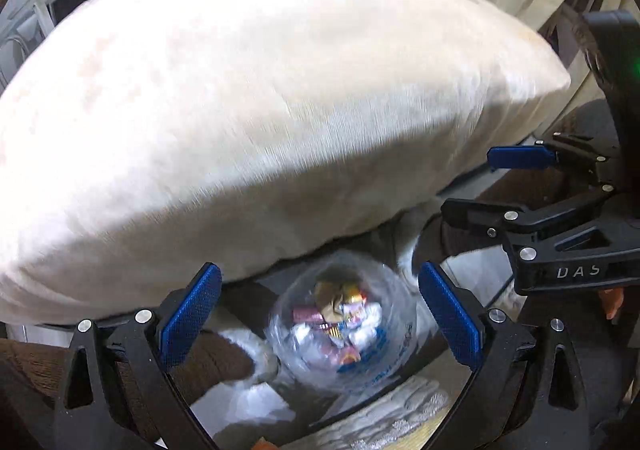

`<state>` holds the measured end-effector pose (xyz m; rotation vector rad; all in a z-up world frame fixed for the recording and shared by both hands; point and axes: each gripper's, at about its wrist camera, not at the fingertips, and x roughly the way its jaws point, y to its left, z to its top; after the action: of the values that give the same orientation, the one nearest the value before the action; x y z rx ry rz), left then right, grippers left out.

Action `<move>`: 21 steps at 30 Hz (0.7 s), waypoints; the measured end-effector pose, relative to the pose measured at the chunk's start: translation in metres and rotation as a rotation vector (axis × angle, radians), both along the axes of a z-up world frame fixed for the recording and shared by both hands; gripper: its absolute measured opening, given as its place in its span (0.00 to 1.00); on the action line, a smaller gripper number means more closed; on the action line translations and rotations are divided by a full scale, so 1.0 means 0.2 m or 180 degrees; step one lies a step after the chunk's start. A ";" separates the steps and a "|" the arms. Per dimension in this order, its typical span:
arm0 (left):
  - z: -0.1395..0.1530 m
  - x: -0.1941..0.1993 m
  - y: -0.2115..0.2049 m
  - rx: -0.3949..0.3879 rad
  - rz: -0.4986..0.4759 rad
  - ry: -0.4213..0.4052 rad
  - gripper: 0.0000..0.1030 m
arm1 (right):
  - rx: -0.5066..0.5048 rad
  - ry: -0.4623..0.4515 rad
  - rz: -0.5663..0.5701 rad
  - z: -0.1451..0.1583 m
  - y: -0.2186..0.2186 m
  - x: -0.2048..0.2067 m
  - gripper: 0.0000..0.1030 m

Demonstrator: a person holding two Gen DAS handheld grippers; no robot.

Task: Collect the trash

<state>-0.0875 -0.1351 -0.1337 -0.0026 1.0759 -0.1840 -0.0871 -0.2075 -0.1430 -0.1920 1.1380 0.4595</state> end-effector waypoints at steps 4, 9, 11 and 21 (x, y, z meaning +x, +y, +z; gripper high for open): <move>0.13 0.04 0.05 0.0001 0.0088 -0.0254 0.94 | 0.0084 -0.0175 0.0032 0.13 0.00 0.05 0.78; 0.29 0.12 0.13 -0.0029 0.0200 -0.0566 0.94 | 0.0153 -0.0426 0.0061 0.30 0.00 0.15 0.78; 0.37 0.16 0.16 -0.0014 0.0225 -0.0744 0.94 | 0.0171 -0.0536 0.0064 0.37 -0.01 0.21 0.78; 0.69 0.35 0.33 -0.0191 0.0427 -0.1407 0.94 | 0.0534 -0.0838 0.0128 0.60 0.00 0.51 0.78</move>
<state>-0.0171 -0.0696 0.0037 -0.0844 0.6265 -0.0890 0.0147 -0.2079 -0.0233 -0.1249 0.8349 0.5459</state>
